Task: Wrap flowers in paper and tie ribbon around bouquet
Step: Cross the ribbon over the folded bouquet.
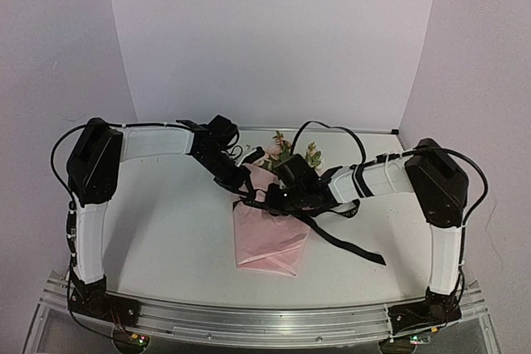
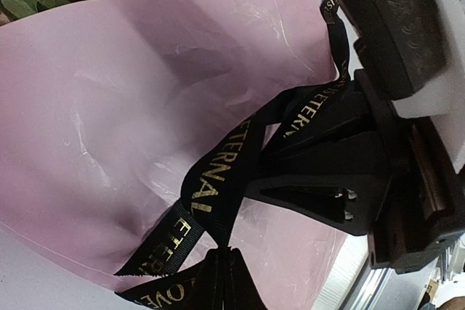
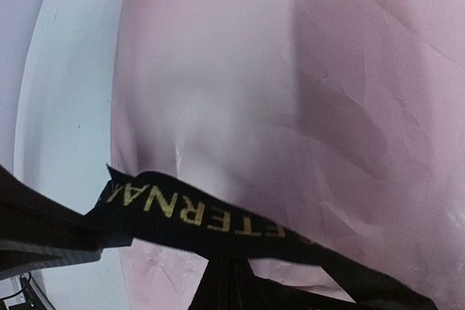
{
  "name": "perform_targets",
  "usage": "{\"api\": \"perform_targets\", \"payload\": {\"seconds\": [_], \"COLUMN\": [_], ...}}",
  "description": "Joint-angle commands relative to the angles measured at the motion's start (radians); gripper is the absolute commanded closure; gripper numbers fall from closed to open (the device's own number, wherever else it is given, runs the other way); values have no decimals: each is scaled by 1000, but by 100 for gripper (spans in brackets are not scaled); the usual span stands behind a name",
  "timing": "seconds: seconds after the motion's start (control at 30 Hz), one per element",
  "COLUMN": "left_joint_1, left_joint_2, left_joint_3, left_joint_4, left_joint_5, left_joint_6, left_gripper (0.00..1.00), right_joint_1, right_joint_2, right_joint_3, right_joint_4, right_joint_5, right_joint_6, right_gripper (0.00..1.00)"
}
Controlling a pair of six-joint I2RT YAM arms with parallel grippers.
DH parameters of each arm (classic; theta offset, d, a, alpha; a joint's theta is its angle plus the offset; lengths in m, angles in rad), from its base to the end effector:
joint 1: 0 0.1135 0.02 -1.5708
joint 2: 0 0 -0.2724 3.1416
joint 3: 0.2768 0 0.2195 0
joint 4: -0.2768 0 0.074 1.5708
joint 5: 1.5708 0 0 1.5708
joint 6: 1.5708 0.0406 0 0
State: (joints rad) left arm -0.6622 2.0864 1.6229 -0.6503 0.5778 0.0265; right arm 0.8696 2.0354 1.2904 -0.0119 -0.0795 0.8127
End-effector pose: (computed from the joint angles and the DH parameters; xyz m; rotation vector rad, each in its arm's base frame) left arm 0.3157 -0.2743 0.2128 1.0988 2.5051 -0.9688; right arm 0.2692 0.3239 0.1794 -0.1147 2.5138 0.8750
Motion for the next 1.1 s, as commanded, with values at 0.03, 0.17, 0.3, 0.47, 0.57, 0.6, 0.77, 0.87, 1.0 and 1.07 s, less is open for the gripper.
{"api": "perform_targets", "payload": {"seconds": [0.03, 0.17, 0.3, 0.47, 0.57, 0.6, 0.77, 0.87, 1.0, 1.07], "left_joint_1": [20, 30, 42, 47, 51, 55, 85, 103, 132, 139], "left_joint_2": [26, 31, 18, 4, -10, -25, -126, -183, -202, -188], "left_joint_3": [56, 46, 29, 17, 3, -14, -117, -176, -221, -230], "left_joint_4": [-57, -57, -22, 26, 51, 67, 204, 258, 274, 283], "left_joint_5": [66, 62, 82, 98, 87, 83, 43, -54, -128, -100], "left_joint_6": [11, -12, -61, -103, -132, -147, -275, -376, -502, -534], "left_gripper": [100, 100, 93, 79, 71, 67, 54, 49, 47, 48], "right_joint_1": [6, 7, 6, 6, 7, 7, 7, 6, 6, 7], "right_joint_2": [37, 54, 61, 75, 74, 73, 74, 80, 89, 91], "right_joint_3": [72, 99, 101, 109, 105, 104, 104, 113, 125, 131], "right_joint_4": [55, 60, 73, 75, 75, 75, 75, 75, 75, 75], "right_joint_5": [50, 86, 116, 100, 101, 101, 101, 94, 87, 87], "right_joint_6": [-7, -2, 6, 10, 10, 10, 9, 9, 9, 4], "right_gripper": [100, 100, 100, 100, 100, 100, 100, 100, 100, 100]}}
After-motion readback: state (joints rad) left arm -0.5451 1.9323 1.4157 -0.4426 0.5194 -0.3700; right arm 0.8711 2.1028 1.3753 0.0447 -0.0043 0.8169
